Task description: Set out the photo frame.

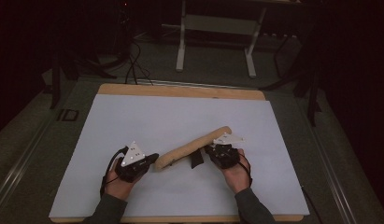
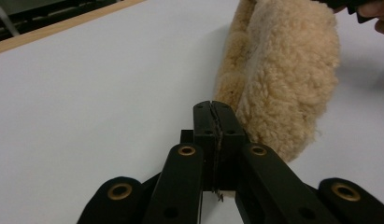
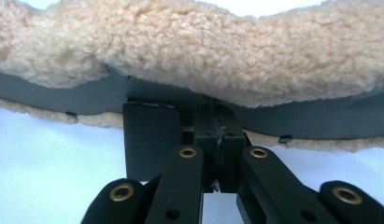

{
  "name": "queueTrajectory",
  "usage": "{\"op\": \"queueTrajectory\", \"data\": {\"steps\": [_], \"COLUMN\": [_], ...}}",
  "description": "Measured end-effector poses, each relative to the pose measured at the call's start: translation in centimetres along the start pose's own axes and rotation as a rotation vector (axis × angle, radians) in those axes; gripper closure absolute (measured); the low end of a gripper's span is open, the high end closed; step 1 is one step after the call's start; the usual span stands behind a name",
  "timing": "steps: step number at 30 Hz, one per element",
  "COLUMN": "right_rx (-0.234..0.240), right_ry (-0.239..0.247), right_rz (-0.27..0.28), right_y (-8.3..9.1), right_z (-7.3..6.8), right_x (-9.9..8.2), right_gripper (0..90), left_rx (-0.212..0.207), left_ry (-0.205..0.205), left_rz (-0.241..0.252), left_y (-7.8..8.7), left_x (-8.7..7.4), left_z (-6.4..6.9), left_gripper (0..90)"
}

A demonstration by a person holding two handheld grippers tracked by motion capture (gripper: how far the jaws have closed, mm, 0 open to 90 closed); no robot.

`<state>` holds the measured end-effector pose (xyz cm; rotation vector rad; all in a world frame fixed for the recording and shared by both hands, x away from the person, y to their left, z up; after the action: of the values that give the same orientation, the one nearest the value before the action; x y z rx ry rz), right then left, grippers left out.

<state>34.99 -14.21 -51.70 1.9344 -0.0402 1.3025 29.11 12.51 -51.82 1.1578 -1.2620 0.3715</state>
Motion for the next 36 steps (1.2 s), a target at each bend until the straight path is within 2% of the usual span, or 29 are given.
{"op": "queueTrajectory", "data": {"steps": [29, 36], "right_rx": [0.005, 0.011], "right_ry": [0.009, 0.017], "right_rz": [-0.019, -0.017], "right_y": [-0.5, -0.7], "right_z": [-0.3, -0.6], "right_x": [0.6, 0.7], "right_gripper": [89.5, 89.6], "left_rx": [-0.079, -0.099], "left_ry": [-0.004, -0.023], "left_rz": [0.006, 0.004], "left_y": [-0.5, -0.8], "left_x": [0.2, 0.3], "left_z": [1.9, 2.8], "left_gripper": [90.0, 90.0]}}
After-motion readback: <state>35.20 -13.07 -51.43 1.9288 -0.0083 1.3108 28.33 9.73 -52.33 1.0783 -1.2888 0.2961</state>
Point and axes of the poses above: each handheld gripper's, and its own axes: y roughly backward along the jaws, x roughly out of its top, z roughly to its right, the point moved 4 cm from there along -y, roughly forward along the jaws, and after that the axes turned 13 degrees about x, right-handed, at the moved point
